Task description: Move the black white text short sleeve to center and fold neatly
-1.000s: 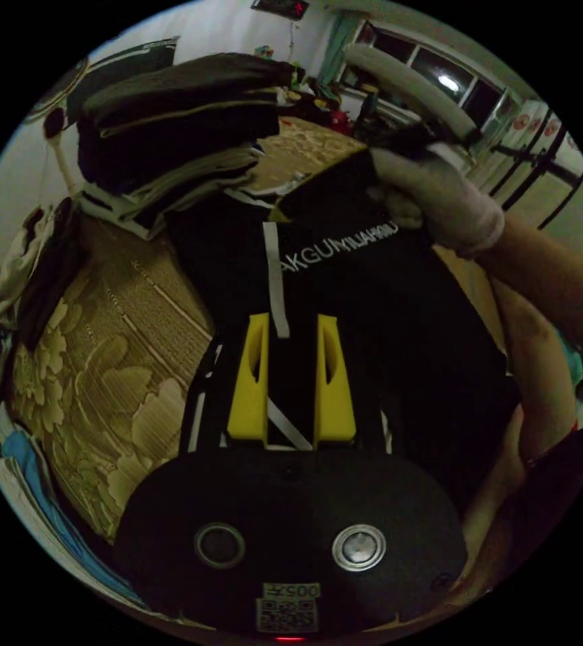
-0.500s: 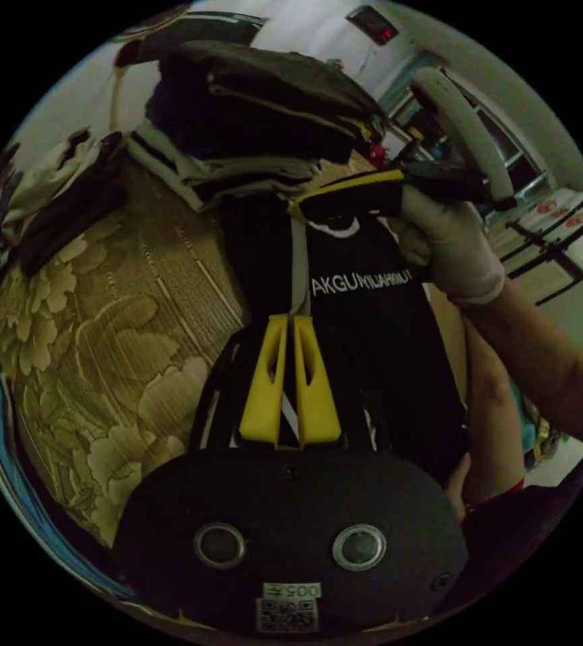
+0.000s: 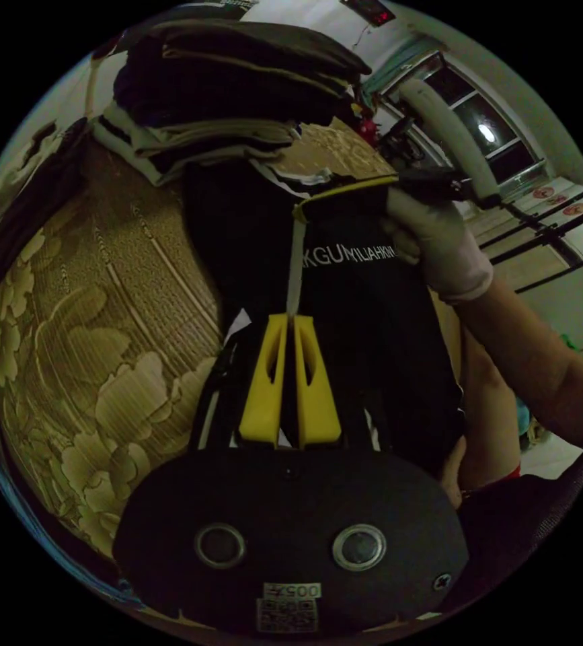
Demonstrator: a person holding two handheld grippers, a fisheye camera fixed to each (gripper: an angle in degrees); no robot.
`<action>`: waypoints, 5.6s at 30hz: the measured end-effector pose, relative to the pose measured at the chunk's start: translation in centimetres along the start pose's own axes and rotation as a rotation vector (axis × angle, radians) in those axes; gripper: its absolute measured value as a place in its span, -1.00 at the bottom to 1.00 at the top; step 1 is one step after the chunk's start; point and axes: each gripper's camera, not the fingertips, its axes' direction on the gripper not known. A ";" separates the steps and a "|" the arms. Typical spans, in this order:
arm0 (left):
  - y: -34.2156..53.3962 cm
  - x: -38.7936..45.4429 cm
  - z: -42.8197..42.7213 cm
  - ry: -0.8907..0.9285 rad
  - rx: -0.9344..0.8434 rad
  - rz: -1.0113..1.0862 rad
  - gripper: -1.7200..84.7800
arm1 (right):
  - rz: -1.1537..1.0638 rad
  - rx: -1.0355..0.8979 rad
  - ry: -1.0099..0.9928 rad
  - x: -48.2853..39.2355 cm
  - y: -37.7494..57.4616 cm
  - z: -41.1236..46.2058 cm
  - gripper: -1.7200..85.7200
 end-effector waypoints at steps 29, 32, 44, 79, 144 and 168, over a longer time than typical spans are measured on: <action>-2.1 12.8 9.2 -0.305 0.144 0.150 -0.98 | 0.161 0.160 -0.269 19.6 19.5 -14.2 -0.98; -2.1 16.0 10.5 -0.276 0.144 0.231 -0.98 | 0.299 0.153 -0.221 25.3 25.0 -15.7 -0.98; -4.6 30.1 23.1 -0.161 -0.091 0.444 -0.97 | 0.514 0.353 -0.306 40.5 34.2 -19.7 -0.98; -10.5 26.1 31.3 0.488 0.410 -0.203 -0.85 | 0.330 0.490 -0.374 50.9 32.4 -25.6 -0.97; 22.3 9.0 7.0 0.111 -0.932 0.323 -0.76 | 0.249 -0.425 -0.669 46.3 68.5 -3.0 -0.74; 27.6 3.3 -10.6 0.259 -0.658 0.214 -0.98 | 0.194 -0.096 -0.851 49.3 76.6 -8.6 -0.98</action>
